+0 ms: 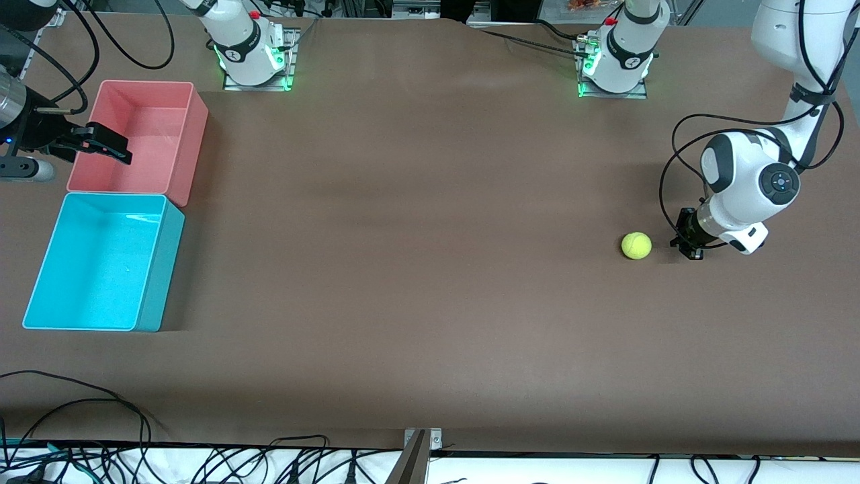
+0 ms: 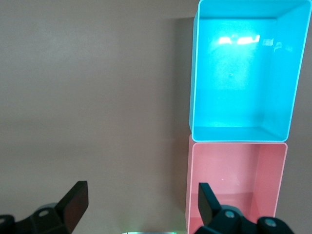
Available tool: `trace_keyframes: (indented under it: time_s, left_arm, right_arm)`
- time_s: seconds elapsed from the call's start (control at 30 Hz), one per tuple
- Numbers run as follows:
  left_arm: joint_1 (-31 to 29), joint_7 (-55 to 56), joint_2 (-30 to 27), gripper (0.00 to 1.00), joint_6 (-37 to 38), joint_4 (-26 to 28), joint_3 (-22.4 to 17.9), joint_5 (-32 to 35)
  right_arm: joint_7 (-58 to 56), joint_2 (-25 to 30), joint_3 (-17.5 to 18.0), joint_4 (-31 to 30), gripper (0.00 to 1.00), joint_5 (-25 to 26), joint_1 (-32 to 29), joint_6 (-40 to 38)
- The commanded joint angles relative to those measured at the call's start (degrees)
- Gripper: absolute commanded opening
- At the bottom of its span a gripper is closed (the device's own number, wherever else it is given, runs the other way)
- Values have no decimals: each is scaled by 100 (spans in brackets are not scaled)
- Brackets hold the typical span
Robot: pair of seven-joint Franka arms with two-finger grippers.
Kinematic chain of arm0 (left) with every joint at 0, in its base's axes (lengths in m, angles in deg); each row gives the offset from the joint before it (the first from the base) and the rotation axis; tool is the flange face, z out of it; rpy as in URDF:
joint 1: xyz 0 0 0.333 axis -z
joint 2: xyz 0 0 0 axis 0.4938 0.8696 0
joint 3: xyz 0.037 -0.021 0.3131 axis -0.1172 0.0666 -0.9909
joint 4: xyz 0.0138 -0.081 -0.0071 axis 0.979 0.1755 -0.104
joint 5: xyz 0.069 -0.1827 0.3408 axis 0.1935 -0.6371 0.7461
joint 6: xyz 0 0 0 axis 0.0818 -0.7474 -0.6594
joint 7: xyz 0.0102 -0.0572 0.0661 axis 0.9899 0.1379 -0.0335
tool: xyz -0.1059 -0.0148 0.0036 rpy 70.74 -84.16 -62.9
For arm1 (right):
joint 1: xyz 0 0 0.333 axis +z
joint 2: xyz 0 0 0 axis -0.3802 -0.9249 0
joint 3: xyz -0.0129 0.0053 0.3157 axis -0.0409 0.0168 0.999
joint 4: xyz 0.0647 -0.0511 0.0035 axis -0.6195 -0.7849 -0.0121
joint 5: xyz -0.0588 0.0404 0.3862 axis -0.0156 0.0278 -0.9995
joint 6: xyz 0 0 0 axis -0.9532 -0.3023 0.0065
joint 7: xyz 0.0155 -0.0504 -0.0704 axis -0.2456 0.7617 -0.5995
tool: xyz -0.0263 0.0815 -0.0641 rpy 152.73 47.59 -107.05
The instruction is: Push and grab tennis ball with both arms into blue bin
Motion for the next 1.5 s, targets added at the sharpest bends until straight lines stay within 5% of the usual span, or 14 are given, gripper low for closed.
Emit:
trace_keyframes:
  time_s: [0.0,0.3,0.77,1.17,1.47]
  left_arm:
    - [3,143,52,0,-156,29,4,148]
    - [213,335,70,0,-156,29,13,148]
    - [1593,2304,-18,0,-42,213,39,148]
    - [1444,1804,-334,0,407,126,13,148]
    - [1137,1005,-589,0,1653,-717,-5,148]
  right_arm:
    - [-79,-7,8,78,100,42,-24,-105]
    - [-79,-7,8,69,100,33,-24,-113]
    - [-79,-16,-1,69,100,42,-24,-122]
    - [-79,-15,-1,69,100,33,-24,-122]
    - [-88,-16,-1,78,100,42,-24,-113]
